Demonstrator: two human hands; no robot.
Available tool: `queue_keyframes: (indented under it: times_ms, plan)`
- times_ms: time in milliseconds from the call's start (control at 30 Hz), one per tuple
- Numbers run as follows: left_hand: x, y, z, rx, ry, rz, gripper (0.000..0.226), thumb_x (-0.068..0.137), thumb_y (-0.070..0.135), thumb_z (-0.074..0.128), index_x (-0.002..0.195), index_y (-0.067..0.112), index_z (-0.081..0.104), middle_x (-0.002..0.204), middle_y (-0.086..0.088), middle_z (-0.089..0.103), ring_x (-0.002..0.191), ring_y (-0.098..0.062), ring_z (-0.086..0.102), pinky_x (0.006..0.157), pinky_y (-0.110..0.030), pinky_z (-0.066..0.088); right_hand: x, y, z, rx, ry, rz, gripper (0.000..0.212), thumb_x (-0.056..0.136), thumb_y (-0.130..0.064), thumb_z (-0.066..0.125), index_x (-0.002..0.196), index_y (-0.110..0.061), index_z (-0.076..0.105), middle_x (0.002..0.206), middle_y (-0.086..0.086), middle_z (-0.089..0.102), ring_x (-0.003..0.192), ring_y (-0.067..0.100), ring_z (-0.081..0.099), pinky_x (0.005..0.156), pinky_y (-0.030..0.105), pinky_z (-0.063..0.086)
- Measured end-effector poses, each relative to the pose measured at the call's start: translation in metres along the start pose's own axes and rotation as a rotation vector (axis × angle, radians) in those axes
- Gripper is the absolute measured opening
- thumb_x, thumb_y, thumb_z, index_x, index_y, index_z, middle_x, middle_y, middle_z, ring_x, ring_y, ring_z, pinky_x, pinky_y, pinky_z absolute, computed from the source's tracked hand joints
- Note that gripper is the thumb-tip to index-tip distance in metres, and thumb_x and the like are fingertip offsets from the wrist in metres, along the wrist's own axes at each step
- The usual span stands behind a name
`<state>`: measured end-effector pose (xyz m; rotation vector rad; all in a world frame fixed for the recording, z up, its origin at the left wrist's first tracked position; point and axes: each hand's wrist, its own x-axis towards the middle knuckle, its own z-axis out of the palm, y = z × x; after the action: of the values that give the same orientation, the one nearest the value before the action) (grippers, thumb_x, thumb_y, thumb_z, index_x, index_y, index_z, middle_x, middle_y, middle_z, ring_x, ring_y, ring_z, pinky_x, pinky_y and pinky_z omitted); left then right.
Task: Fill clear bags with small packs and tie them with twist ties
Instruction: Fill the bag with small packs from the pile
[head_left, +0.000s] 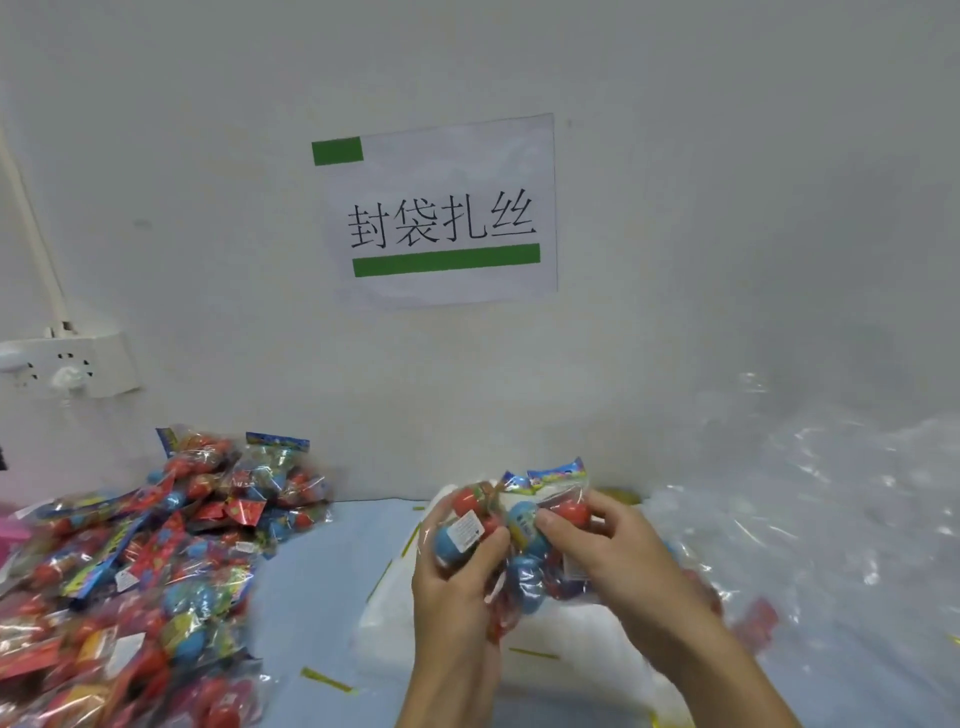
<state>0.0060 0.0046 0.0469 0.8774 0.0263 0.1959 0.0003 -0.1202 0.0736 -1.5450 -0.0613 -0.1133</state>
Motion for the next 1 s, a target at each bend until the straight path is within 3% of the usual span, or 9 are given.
queue_keyframes:
  times_ms: [167,300,433,500,633,700,767,900,1000]
  plan:
    - [0.012,0.002,-0.004,0.004,0.08,-0.016,0.037,0.087,0.016,0.067,0.124,0.021,0.06,0.099,-0.009,0.077,0.084,-0.022,0.075,0.063,-0.035,0.061,0.004,0.002,-0.014,0.007,0.135,-0.087,0.004,0.088,-0.017,0.074,0.086,-0.02,0.076,0.079,0.005,0.072,0.061,0.015,0.064,0.052,0.028,0.051]
    - [0.014,0.009,-0.01,0.011,0.101,-0.043,0.03,0.093,0.023,0.061,0.121,0.013,0.069,0.116,-0.02,0.07,0.109,-0.032,0.068,0.094,-0.056,0.053,0.005,-0.001,-0.023,0.057,0.311,-0.145,0.018,0.084,-0.003,0.07,0.091,-0.019,0.074,0.079,0.006,0.076,0.061,0.017,0.069,0.049,0.033,0.057]
    - [0.015,0.017,-0.01,-0.107,0.083,-0.036,0.028,0.093,0.018,0.062,0.119,0.009,0.067,0.115,-0.02,0.071,0.091,-0.025,0.069,0.071,-0.035,0.061,0.005,-0.004,-0.03,0.047,0.411,-0.161,0.018,0.086,-0.004,0.068,0.094,-0.02,0.071,0.079,0.006,0.076,0.062,0.021,0.069,0.054,0.037,0.059]
    - [0.014,0.022,-0.01,-0.215,0.08,-0.06,0.032,0.09,0.012,0.063,0.12,0.004,0.062,0.121,-0.021,0.068,0.097,-0.026,0.067,0.073,-0.033,0.057,0.006,-0.002,-0.032,0.041,0.396,-0.145,0.017,0.086,-0.003,0.068,0.093,-0.019,0.071,0.076,0.006,0.075,0.06,0.021,0.07,0.051,0.035,0.057]
    - [0.01,0.034,-0.008,-0.552,-0.018,-0.16,0.021,0.081,0.011,0.067,0.101,0.004,0.069,0.112,-0.016,0.07,0.088,-0.023,0.071,0.079,-0.031,0.061,0.008,0.003,-0.026,0.032,0.413,-0.149,0.014,0.082,-0.007,0.073,0.089,-0.02,0.072,0.078,0.002,0.077,0.072,0.027,0.075,0.065,0.043,0.063]
    - [0.006,0.029,0.0,-0.515,-0.037,-0.164,0.025,0.081,0.02,0.067,0.103,0.01,0.072,0.108,-0.01,0.071,0.091,-0.019,0.069,0.082,-0.033,0.059,0.01,0.008,-0.016,0.147,0.439,-0.146,0.014,0.083,-0.004,0.074,0.09,-0.017,0.071,0.08,0.005,0.077,0.073,0.025,0.075,0.064,0.04,0.063]
    - [0.001,0.016,0.012,-0.316,-0.02,-0.15,0.028,0.08,0.034,0.067,0.102,0.02,0.073,0.104,-0.003,0.072,0.098,-0.016,0.064,0.086,-0.033,0.049,0.012,0.013,-0.004,0.276,0.455,-0.122,0.015,0.085,-0.005,0.074,0.095,-0.015,0.069,0.09,0.011,0.077,0.083,0.029,0.074,0.08,0.048,0.061]
    - [-0.005,-0.01,0.03,-0.043,0.012,-0.02,0.031,0.08,0.045,0.063,0.094,0.018,0.06,0.08,0.005,0.072,0.075,-0.01,0.064,0.07,-0.027,0.048,0.008,0.015,0.017,0.585,0.243,-0.085,0.024,0.088,0.003,0.065,0.112,0.006,0.066,0.11,0.034,0.068,0.093,0.038,0.068,0.079,0.044,0.058]
    - [-0.003,-0.013,0.028,-0.03,0.063,-0.013,0.029,0.093,0.04,0.059,0.101,0.012,0.055,0.074,-0.001,0.072,0.064,-0.014,0.065,0.056,-0.026,0.054,0.004,0.012,0.018,0.677,-0.02,-0.068,0.037,0.075,-0.009,0.068,0.108,0.006,0.072,0.112,0.03,0.07,0.098,0.039,0.069,0.084,0.043,0.057]
